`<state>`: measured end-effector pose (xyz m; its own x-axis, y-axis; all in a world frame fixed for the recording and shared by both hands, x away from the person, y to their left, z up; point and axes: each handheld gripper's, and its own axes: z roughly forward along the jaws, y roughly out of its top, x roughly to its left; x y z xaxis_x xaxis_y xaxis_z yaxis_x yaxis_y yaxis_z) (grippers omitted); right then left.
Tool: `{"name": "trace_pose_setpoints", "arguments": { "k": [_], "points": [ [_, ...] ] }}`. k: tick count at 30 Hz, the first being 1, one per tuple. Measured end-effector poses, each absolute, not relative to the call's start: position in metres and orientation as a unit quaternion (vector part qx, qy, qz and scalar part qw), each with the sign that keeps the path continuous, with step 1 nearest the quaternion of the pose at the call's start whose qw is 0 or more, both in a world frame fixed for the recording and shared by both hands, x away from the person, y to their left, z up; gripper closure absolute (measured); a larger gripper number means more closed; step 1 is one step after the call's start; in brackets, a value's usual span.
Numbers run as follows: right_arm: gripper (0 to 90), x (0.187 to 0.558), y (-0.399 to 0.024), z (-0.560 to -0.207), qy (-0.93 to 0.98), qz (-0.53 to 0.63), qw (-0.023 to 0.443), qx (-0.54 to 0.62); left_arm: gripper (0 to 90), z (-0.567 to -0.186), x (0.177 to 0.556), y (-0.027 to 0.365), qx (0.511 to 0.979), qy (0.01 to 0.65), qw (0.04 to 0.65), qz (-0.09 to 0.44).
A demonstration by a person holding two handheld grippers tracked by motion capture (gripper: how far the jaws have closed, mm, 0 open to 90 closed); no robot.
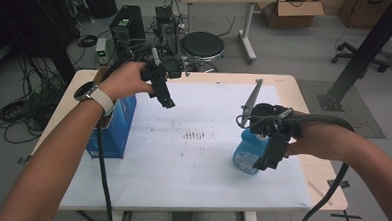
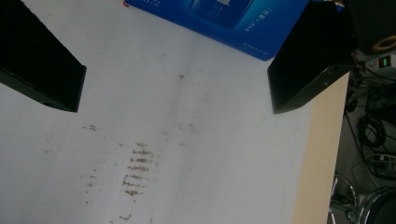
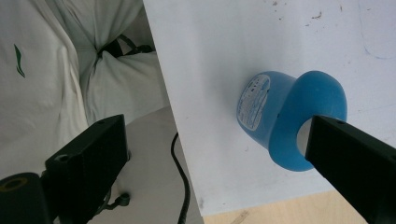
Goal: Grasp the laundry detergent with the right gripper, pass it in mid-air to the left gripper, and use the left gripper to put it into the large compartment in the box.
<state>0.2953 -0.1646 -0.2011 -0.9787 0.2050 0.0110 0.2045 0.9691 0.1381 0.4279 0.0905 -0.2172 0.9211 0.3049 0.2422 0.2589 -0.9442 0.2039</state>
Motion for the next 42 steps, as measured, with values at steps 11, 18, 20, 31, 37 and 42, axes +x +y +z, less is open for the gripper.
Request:
{"name": "trace_pose_setpoints", "arguments": {
  "k": [11,18,20,31,37,42],
  "points": [
    [5.2,0.295,-0.168,-0.197,0.992,0.07,0.007,0.107,4.9,-0.216,0.426,0.089,0.977,0.143,0.083,0.138],
    [5.2,0.297,-0.169,-0.195,0.99,0.073,0.008,0.117,4.9,-0.216,0.425,0.09,0.977,0.143,0.081,0.138],
    [5.2,0.298,-0.169,-0.195,0.99,0.075,0.009,0.118,4.9,-0.216,0.424,0.09,0.977,0.142,0.08,0.138],
    [5.4,0.308,-0.185,-0.183,0.985,0.089,0.019,0.148,4.9,-0.216,0.424,0.094,0.976,0.146,0.082,0.138],
    [5.4,0.314,-0.194,-0.181,0.982,0.095,0.022,0.164,4.9,-0.217,0.424,0.095,0.976,0.146,0.084,0.139],
    [5.3,0.318,-0.202,-0.18,0.978,0.097,0.025,0.183,4.9,-0.216,0.423,0.095,0.976,0.147,0.082,0.139]
  ]
}}
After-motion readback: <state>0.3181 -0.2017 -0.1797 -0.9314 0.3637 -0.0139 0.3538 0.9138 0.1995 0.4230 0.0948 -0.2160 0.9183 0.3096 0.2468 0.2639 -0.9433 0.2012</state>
